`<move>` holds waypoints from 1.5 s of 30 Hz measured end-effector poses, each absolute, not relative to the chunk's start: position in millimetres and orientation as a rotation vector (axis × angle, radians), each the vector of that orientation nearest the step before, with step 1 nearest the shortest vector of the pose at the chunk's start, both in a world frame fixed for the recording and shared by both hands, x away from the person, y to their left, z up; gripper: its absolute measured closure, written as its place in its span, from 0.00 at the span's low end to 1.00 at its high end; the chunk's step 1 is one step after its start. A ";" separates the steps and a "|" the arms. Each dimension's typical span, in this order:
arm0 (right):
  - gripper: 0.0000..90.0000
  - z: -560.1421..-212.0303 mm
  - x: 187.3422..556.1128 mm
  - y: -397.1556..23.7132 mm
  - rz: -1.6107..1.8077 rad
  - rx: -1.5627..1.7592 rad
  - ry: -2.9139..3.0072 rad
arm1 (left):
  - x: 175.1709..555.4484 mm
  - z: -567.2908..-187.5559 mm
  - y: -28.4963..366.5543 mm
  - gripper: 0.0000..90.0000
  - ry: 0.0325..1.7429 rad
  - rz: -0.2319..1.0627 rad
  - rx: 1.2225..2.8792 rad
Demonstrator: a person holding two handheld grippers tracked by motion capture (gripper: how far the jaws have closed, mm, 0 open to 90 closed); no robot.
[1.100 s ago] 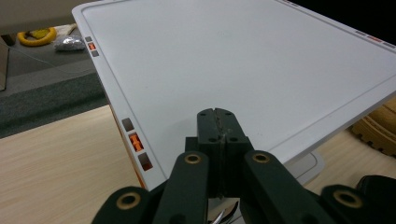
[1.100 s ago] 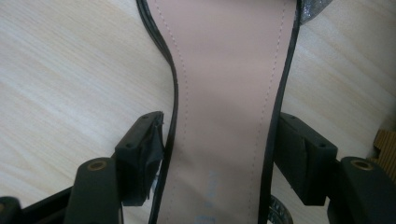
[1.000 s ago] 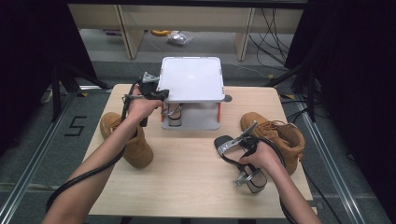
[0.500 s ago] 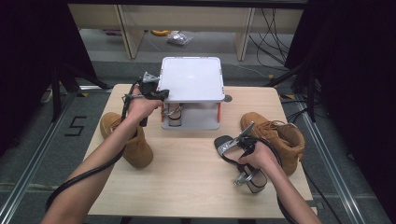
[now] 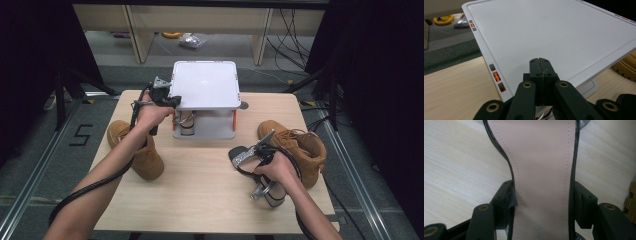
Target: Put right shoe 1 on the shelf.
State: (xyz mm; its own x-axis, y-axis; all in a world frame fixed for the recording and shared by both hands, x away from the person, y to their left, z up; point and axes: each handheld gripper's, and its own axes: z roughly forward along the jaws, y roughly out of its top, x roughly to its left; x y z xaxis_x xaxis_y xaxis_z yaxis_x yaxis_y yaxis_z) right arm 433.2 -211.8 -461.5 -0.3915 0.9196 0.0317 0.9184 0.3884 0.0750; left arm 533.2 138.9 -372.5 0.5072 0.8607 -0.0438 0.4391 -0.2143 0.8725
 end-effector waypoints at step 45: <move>0.49 -436.6 444.1 -184.5 0.376 1.790 2.501 | 533.7 -372.5 138.6 1.00 1.079 0.580 1.839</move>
State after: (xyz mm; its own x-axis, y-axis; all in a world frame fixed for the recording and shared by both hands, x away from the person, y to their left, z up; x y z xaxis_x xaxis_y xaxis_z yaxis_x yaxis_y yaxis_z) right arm 444.1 -184.5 -436.6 -0.3319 0.9374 0.1051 0.9269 0.3034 0.2210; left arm 533.7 138.6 -372.5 0.5094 0.8595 -0.0431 0.4382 -0.2159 0.8725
